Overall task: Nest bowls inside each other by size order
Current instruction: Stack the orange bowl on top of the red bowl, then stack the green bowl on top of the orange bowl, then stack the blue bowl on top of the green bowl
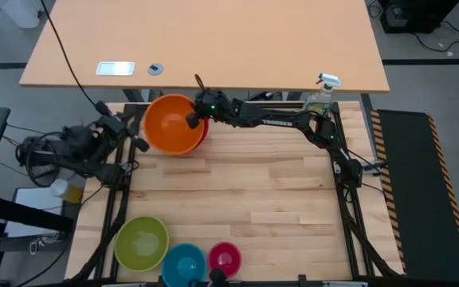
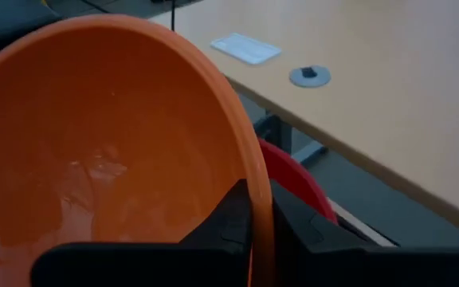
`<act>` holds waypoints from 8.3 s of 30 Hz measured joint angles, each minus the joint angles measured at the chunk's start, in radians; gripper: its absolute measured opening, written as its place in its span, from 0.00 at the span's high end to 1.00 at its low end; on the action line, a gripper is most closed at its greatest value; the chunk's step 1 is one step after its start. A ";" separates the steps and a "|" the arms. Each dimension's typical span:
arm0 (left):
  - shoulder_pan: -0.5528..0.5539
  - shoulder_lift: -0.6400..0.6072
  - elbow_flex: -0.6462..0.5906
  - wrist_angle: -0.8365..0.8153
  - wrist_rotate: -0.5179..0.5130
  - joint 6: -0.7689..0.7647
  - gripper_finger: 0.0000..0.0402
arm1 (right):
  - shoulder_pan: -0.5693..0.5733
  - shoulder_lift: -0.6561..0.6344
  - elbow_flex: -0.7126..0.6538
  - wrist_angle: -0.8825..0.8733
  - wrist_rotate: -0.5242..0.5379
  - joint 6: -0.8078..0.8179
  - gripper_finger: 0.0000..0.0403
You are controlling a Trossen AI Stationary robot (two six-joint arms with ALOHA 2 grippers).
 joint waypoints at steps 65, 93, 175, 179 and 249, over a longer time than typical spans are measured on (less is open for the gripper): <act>-0.015 0.055 0.008 -0.427 0.454 -0.408 0.88 | 0.024 -0.075 -0.128 -0.341 0.062 -0.133 0.59; -0.016 0.235 0.008 -0.641 1.134 -0.384 0.88 | 0.341 -0.143 -0.037 -0.477 0.042 -0.339 0.59; 0.160 0.581 0.345 -1.119 0.948 -0.260 0.98 | 0.570 -0.191 -0.125 -0.884 0.169 0.055 0.61; 0.246 0.584 0.345 -1.041 0.948 -0.197 0.97 | 0.586 -0.217 -0.126 -0.945 0.194 0.091 0.61; 0.832 0.933 0.817 -0.984 1.020 0.127 0.52 | 0.564 -0.306 -0.219 -0.867 0.194 0.006 0.61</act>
